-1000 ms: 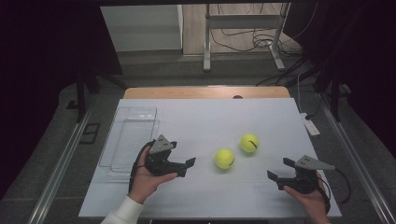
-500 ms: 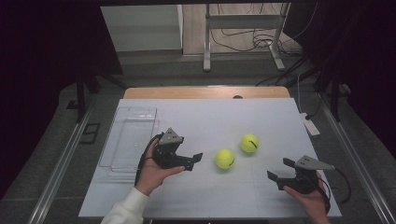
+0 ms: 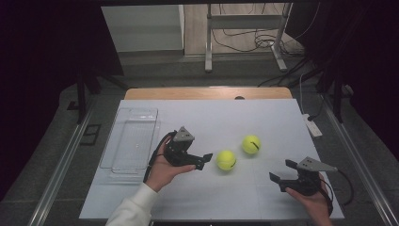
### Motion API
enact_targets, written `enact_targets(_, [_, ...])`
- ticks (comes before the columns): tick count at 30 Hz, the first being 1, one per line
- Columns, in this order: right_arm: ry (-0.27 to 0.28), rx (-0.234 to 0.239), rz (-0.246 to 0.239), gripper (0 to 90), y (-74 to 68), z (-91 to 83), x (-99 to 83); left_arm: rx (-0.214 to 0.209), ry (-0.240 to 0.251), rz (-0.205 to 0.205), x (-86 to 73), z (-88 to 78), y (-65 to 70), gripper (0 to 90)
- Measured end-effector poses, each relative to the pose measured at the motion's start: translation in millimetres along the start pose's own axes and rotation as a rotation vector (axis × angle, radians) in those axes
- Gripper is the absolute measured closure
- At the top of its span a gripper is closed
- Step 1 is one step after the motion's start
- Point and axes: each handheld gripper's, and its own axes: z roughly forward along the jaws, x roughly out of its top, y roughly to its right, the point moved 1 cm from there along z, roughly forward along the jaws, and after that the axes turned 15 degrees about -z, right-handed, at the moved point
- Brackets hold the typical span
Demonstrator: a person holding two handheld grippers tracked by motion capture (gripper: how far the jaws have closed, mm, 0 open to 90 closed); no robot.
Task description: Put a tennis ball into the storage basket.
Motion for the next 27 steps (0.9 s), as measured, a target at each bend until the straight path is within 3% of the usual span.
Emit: enact_targets(27, [0.000, 0.003, 0.004, 12.5, 1.4, 0.9, -1.1, -0.030, -0.094, 0.037, 14.3, 39.1, 15.1, 7.4])
